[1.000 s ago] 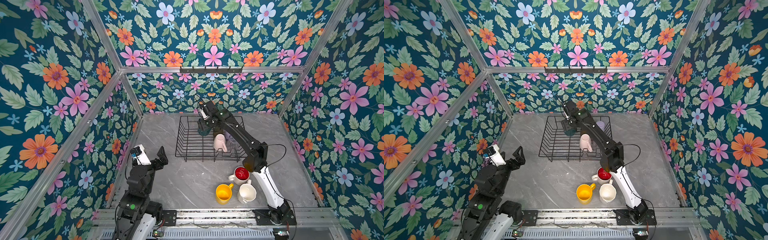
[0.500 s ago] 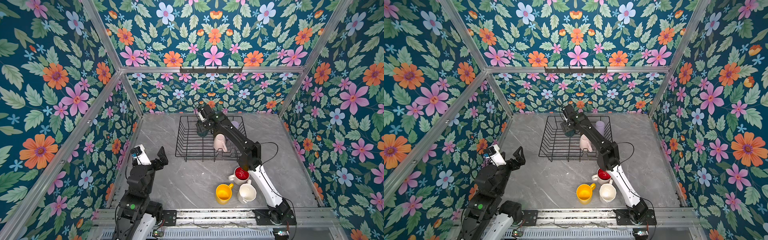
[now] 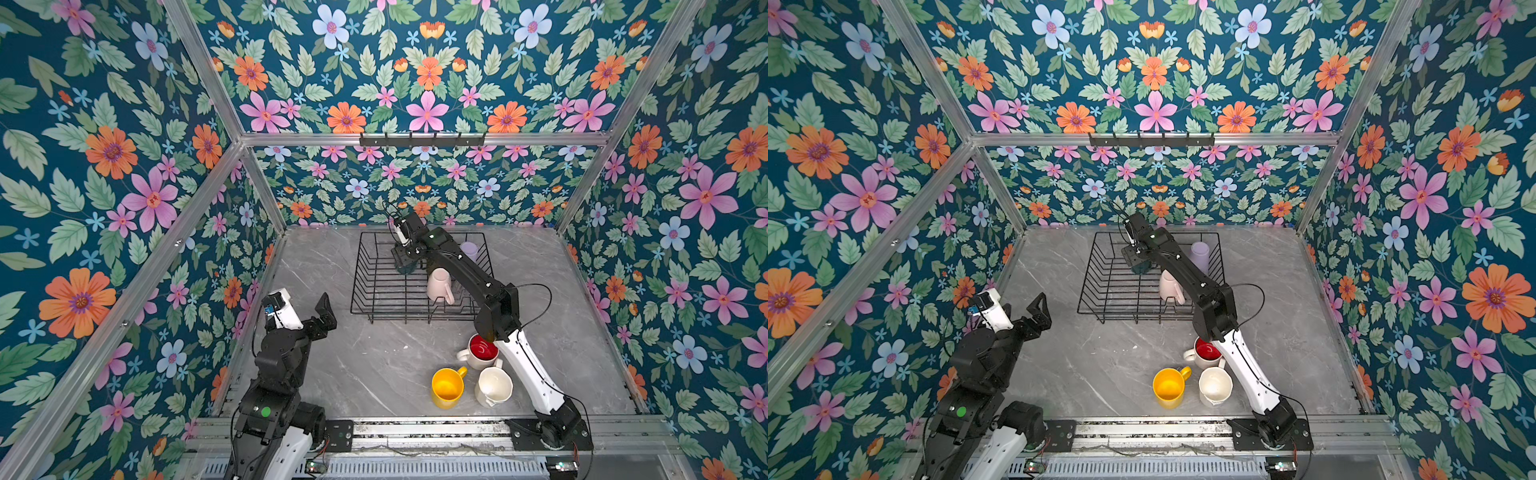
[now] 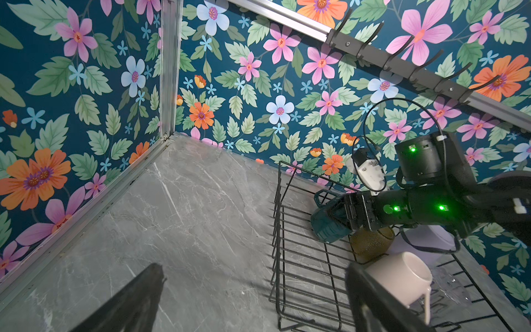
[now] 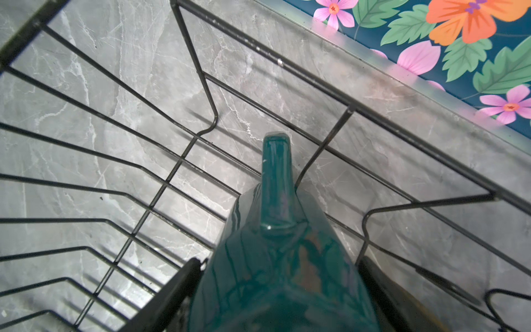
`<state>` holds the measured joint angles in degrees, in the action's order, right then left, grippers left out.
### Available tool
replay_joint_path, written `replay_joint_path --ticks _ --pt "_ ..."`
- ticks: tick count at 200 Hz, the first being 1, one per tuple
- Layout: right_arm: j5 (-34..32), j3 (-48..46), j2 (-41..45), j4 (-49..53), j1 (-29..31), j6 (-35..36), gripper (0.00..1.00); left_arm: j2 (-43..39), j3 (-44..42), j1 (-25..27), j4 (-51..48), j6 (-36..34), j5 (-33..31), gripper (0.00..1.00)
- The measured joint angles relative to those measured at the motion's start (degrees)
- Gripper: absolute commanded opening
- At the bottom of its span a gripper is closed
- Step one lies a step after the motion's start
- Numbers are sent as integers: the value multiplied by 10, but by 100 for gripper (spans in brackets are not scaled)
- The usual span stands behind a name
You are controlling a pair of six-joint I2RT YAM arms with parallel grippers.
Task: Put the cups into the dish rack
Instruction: 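Lower the green mug upside down into the rack beside the pink mug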
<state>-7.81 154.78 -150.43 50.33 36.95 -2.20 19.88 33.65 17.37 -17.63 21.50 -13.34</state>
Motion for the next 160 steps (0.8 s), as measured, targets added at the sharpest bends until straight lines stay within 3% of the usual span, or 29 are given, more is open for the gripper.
replay_joint_path --ticks 14,22,43,77,118,160 --pt "0 0 0 0 0 0 35 0 0 0 0 0 0 100" --pt "0 0 0 0 0 0 45 0 0 0 0 0 0 100" --pt "2 -1 2 1 0 -1 61 0 0 0 0 0 0 100" --pt "8 -7 12 8 0 -2 80 0 0 0 0 0 0 100" --pt "19 -8 33 7 0 -2 90 0 0 0 0 0 0 100" --pt "22 -8 38 -5 0 -2 90 -3 0 0 -1 0 0 100"
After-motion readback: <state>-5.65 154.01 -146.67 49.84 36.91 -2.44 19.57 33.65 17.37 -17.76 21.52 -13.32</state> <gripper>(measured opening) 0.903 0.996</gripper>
